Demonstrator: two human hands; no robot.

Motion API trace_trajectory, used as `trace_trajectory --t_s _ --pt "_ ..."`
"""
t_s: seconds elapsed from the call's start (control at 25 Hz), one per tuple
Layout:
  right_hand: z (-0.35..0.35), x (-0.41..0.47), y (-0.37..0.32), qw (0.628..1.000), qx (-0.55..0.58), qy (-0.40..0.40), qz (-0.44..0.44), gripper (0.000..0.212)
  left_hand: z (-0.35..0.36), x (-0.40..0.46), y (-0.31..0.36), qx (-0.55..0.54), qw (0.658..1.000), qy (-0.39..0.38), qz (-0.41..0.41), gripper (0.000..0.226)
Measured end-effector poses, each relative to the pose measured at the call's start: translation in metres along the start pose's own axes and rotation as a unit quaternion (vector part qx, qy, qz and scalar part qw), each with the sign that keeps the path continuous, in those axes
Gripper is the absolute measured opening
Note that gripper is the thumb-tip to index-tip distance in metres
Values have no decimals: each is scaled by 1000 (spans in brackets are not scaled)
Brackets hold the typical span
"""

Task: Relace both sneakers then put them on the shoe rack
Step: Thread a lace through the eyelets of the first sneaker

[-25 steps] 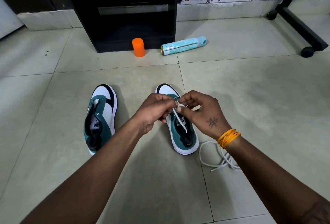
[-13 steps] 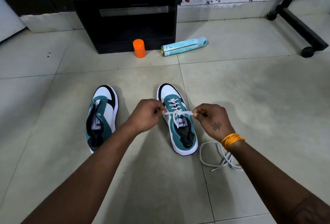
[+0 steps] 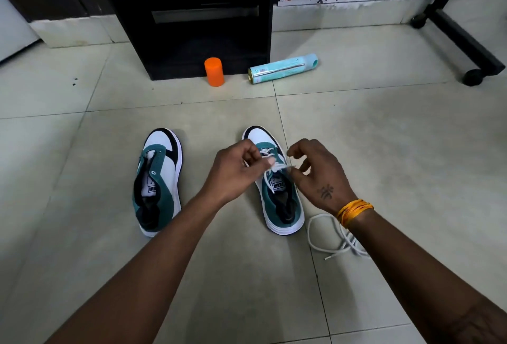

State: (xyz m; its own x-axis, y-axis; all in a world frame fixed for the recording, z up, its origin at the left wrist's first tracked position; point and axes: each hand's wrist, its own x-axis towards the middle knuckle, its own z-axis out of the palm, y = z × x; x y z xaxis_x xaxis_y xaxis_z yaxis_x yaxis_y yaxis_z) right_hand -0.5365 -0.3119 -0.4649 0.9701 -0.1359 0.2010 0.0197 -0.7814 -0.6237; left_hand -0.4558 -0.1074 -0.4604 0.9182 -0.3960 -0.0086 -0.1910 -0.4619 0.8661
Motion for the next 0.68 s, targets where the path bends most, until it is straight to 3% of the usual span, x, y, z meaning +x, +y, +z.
trace_trajectory --t_s 0.08,0.2,0.32,0.48,0.68 --pt "4 2 -3 998 -34 -31 -39 23 4 -1 6 13 999 -35 -3 33" --pt "9 2 2 999 -25 -23 -40 9 3 1 7 54 997 -60 20 23" --pt "9 5 7 999 -14 -8 -30 13 -5 4 6 97 994 -35 45 21" --pt "10 2 10 1000 7 -5 -9 17 -9 5 3 179 980 -64 62 26" --pt "3 -6 8 995 79 37 52 18 -3 0 20 118 991 29 53 30"
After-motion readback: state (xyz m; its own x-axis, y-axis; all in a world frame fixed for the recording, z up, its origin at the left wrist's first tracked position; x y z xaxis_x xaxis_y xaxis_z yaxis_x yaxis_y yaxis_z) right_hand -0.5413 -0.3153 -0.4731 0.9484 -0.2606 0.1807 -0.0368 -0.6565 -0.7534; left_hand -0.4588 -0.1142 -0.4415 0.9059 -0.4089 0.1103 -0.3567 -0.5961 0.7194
